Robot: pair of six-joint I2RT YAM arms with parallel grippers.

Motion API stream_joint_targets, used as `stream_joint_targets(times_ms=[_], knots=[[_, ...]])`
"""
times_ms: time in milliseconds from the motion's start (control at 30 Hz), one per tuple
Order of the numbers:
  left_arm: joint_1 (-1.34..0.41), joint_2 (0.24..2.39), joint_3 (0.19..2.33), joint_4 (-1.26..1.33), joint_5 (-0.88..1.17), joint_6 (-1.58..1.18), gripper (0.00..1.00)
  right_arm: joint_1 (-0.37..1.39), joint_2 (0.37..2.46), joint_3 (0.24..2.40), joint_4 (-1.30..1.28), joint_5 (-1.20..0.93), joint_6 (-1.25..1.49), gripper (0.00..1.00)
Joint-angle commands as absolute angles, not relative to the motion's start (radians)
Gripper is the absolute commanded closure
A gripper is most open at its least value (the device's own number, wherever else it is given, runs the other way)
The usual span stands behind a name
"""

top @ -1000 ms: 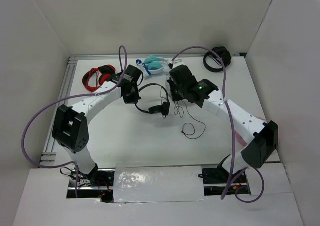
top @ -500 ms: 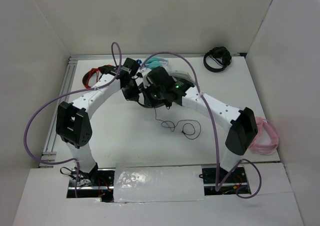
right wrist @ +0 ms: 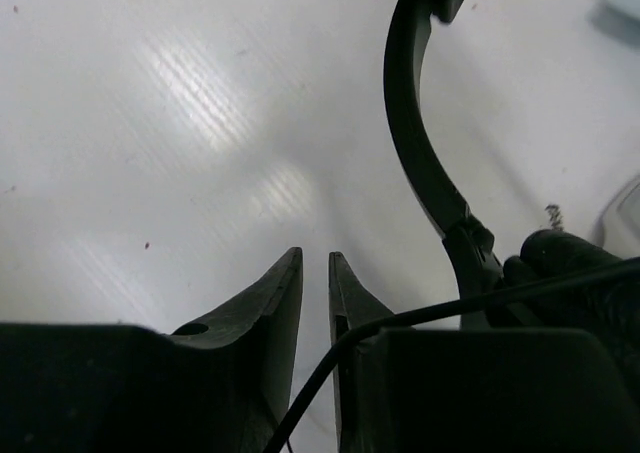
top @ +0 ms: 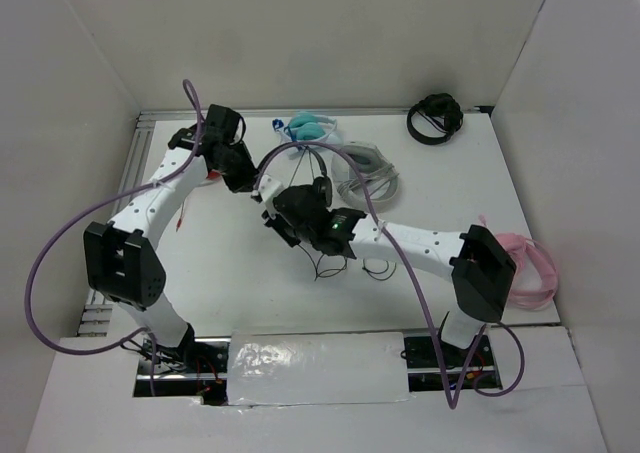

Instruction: Wrap the headphones

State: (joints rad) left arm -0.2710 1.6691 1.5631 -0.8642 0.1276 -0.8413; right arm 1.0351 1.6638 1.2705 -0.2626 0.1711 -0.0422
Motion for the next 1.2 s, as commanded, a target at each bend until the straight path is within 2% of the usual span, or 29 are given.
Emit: stream_joint_targets(times_ms=[0, 167, 300, 333, 367, 567, 833, 1167], knots=[[-0.242, 1.620, 1.589, -0.719, 0.204, -0.923, 1.00, 1.097, 1.612, 1.233, -0.091, 0.255, -0.092, 0.73], [-0.200, 1.575, 1.600, -0.677, 0.281, -0.900, 1.00, 1.104, 1.626, 1.138, 0.116, 0.250, -0.057, 0.69], [-0.160, 1.562, 1.644, -0.702, 0.327, -0.897, 1.00, 1.108, 1.608, 1.033, 0.311, 0.282, -0.032, 0.62], [-0.158, 1.546, 1.649, -0.707, 0.319, -0.902, 1.00, 1.109, 1.588, 1.013, 0.339, 0.279, -0.034, 0.23], [-0.158, 1.539, 1.648, -0.710, 0.310, -0.907, 1.00, 1.112, 1.576, 0.991, 0.366, 0.278, -0.031, 0.19], [-0.146, 1.447, 1.612, -0.677, 0.339, -0.920, 1.00, 1.112, 1.516, 0.818, 0.614, 0.258, -0.003, 0.17], [-0.141, 1.362, 1.655, -0.675, 0.403, -0.890, 1.00, 1.078, 1.505, 0.670, 0.814, 0.270, -0.006, 0.17], [-0.123, 1.325, 1.715, -0.667, 0.508, -0.827, 1.00, 0.994, 1.505, 0.584, 0.839, 0.328, -0.026, 0.19]])
